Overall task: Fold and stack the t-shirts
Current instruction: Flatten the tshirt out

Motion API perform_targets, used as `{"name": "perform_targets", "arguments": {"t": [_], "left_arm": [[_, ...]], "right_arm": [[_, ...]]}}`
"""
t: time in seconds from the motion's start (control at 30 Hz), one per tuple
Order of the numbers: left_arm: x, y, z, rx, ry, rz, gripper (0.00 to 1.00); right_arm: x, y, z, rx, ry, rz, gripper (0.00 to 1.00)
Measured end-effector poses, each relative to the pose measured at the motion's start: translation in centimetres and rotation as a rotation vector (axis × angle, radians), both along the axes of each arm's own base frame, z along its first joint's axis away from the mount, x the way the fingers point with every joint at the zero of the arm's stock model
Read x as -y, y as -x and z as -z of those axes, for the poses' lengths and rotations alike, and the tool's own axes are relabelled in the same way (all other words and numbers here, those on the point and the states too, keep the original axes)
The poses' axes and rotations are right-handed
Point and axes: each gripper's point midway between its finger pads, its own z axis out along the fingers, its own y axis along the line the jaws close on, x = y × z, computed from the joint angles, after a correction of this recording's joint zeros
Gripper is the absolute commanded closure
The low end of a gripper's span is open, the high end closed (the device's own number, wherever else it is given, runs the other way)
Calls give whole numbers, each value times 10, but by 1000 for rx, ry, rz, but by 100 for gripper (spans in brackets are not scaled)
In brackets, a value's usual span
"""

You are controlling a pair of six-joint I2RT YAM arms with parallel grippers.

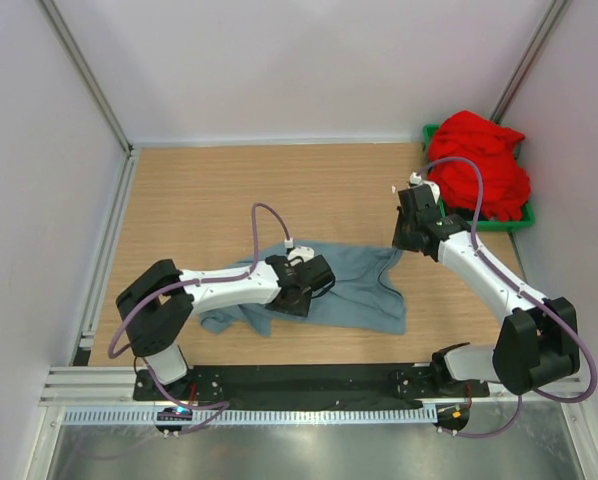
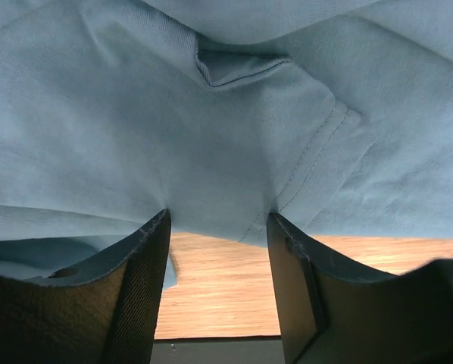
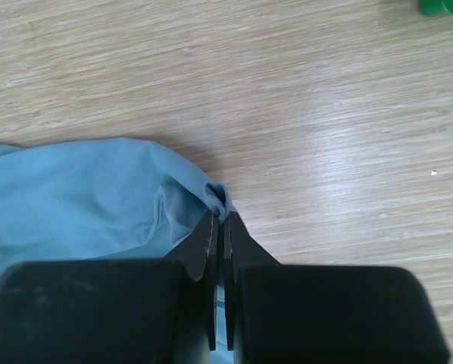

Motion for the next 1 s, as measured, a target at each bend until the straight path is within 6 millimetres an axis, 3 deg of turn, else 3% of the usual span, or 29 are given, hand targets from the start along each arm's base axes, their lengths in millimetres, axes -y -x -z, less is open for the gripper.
{"name": "perform_targets", "arguments": {"t": [0.27, 0.6, 0.87, 1.0], "left_arm": [[3, 3, 4, -6, 6, -30, 34], [9, 10, 13, -20, -10, -28, 36], [28, 14, 8, 0, 2, -8, 49], [30, 14, 10, 11, -16, -5, 61]], "right_arm": [[-1, -2, -1, 7, -11, -2, 99], [0, 0, 6, -4, -9, -2, 99], [0, 0, 7, -6, -8, -2, 99], [0, 1, 7, -8, -9, -1, 99]]}}
